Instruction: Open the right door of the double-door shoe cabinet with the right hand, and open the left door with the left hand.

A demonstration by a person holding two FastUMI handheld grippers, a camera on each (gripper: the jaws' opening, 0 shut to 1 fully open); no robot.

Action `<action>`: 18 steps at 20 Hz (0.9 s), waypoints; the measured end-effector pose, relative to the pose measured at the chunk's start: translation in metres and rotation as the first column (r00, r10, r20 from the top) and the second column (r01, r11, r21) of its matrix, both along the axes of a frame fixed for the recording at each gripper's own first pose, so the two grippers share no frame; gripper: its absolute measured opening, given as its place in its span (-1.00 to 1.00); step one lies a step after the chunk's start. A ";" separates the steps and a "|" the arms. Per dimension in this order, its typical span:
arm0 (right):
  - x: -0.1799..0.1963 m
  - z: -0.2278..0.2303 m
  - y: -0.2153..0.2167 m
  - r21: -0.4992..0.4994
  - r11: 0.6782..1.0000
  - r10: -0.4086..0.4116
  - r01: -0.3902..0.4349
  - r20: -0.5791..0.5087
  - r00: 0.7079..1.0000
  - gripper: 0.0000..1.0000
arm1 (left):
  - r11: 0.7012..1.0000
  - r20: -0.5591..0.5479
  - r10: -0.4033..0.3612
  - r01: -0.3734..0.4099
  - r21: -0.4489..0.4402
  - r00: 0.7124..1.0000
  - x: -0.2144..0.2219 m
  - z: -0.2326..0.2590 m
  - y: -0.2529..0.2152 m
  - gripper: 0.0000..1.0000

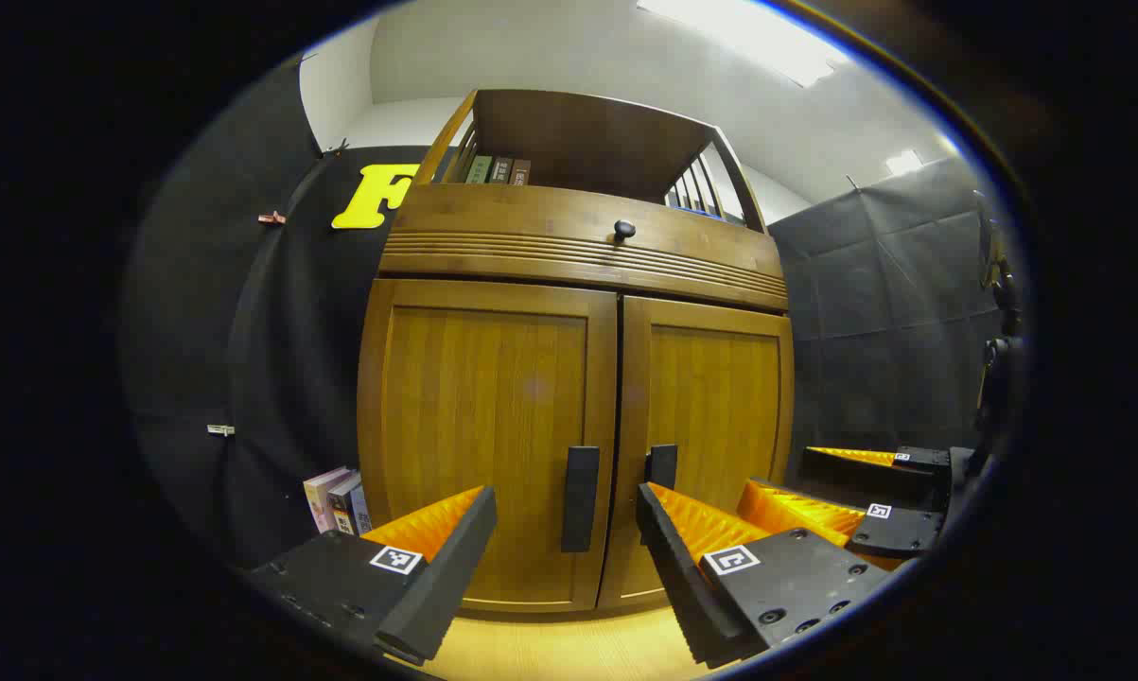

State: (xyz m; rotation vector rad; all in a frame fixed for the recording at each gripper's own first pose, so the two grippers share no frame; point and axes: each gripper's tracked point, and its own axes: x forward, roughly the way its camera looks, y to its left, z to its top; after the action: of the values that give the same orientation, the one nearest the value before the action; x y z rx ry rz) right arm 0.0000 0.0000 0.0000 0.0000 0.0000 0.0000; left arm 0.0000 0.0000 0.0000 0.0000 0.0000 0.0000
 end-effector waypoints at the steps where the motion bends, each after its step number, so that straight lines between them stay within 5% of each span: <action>1: 0.000 0.002 0.001 0.002 1.000 -0.001 0.001 0.002 1.000 0.94 | 1.000 0.001 -0.002 0.002 -0.003 1.000 0.000 0.001 0.000 0.76; 18: 0.010 -0.008 0.007 -0.014 1.000 -0.015 0.015 -0.034 0.999 0.93 | 1.000 -0.009 -0.001 0.001 -0.010 1.000 0.008 -0.005 0.013 0.84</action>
State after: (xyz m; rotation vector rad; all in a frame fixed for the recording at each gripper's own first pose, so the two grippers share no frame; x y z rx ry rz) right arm 0.0104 0.0069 -0.0078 -0.0137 0.0341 -0.0148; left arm 0.0076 0.0131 -0.0052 -0.0099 0.0090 -0.0007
